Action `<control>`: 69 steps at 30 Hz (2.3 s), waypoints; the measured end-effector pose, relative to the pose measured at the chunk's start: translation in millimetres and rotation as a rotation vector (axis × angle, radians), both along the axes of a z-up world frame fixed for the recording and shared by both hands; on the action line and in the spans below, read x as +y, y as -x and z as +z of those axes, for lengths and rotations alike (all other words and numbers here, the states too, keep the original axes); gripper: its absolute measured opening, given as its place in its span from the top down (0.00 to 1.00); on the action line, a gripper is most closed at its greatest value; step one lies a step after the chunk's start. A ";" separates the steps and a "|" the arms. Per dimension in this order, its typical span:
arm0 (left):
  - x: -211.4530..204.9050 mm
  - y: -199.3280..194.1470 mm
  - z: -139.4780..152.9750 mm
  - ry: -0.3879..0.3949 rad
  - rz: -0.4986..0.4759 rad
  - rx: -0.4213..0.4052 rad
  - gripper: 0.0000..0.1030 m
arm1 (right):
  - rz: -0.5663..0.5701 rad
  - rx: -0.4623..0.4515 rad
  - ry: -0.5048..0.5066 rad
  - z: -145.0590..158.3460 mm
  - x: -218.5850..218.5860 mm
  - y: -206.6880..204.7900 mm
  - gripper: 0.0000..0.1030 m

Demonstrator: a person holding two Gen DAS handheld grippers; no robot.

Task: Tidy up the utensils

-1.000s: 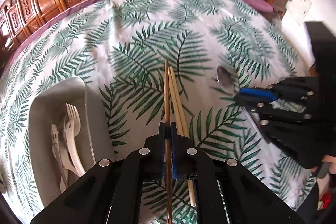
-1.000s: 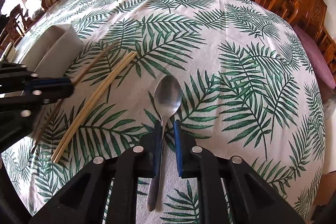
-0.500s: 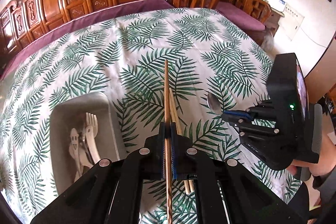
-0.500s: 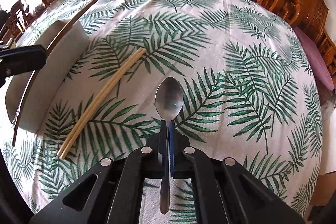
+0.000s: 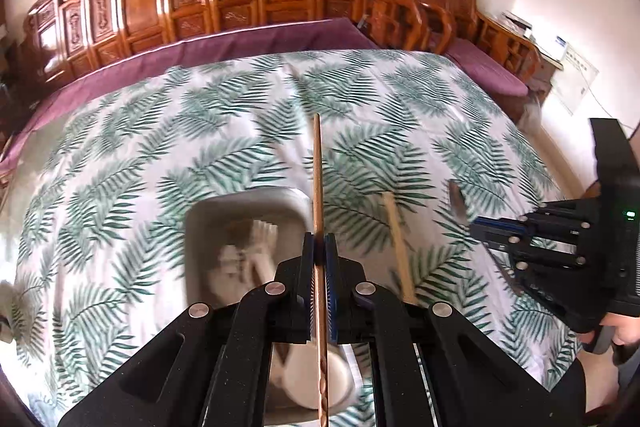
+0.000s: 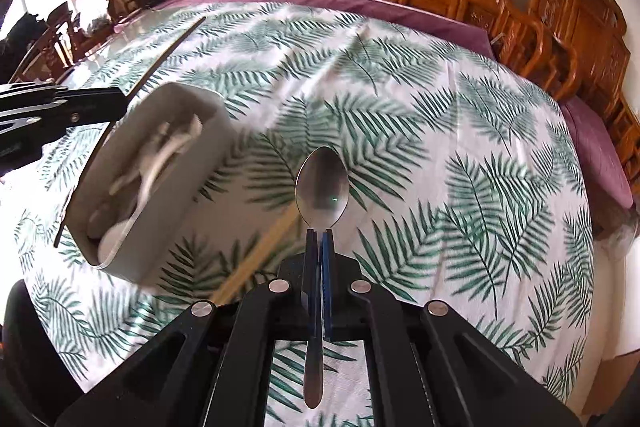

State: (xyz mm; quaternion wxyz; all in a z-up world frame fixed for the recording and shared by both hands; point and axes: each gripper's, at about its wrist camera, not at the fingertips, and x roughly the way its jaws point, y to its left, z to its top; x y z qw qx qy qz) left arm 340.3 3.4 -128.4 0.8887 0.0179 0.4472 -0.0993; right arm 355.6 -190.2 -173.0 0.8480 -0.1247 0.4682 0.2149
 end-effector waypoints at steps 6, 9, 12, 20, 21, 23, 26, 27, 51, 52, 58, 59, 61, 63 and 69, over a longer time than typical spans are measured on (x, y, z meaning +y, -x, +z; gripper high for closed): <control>35.5 -4.9 -13.4 -0.009 0.062 0.015 0.96 | 0.038 -0.013 -0.010 10.7 26.8 2.4 0.97; 45.8 -6.6 -26.2 -0.007 0.078 0.035 0.96 | 0.058 -0.017 -0.010 14.8 42.8 4.0 0.97; 52.0 -7.7 -37.9 -0.002 0.088 0.051 0.96 | 0.073 -0.022 -0.008 17.8 54.6 4.7 0.97; 62.2 -10.4 -47.8 0.024 0.096 0.052 0.96 | 0.102 -0.030 -0.005 23.7 76.8 4.6 0.97; 63.3 -11.4 -47.2 0.028 0.097 0.051 0.96 | 0.105 -0.031 -0.004 24.4 79.0 4.9 0.97; 64.0 -12.1 -44.9 0.034 0.099 0.046 0.96 | 0.110 -0.033 -0.002 25.0 81.4 5.1 0.97; 65.0 -13.6 -42.3 0.043 0.098 0.040 0.96 | 0.114 -0.034 0.000 25.1 84.1 4.6 0.97; 64.4 -14.2 -43.5 0.039 0.096 0.047 0.96 | 0.115 -0.034 -0.001 25.4 85.0 4.8 0.97; 90.9 20.1 -32.1 0.038 0.074 0.028 0.95 | 0.139 -0.035 -0.054 21.8 137.9 1.6 0.97; 93.7 23.1 -30.3 0.039 0.073 0.025 0.95 | 0.139 -0.035 -0.053 20.5 141.0 1.7 0.97; 106.2 32.4 -21.8 0.035 0.074 0.005 0.95 | 0.134 -0.012 -0.057 8.6 158.5 -1.4 0.97; 108.5 33.3 -21.1 0.036 0.076 0.004 0.95 | 0.131 -0.010 -0.056 6.5 160.6 -1.6 0.97; 111.4 35.0 -20.1 0.037 0.077 0.000 0.95 | 0.124 -0.003 -0.059 2.1 164.0 -2.6 0.97; 114.1 36.9 -19.5 0.037 0.080 -0.002 0.95 | 0.116 0.003 -0.067 -0.3 166.1 -4.0 0.97; 119.9 43.3 -17.1 0.039 0.083 -0.007 0.95 | 0.087 0.023 -0.107 -4.5 171.1 -9.2 0.95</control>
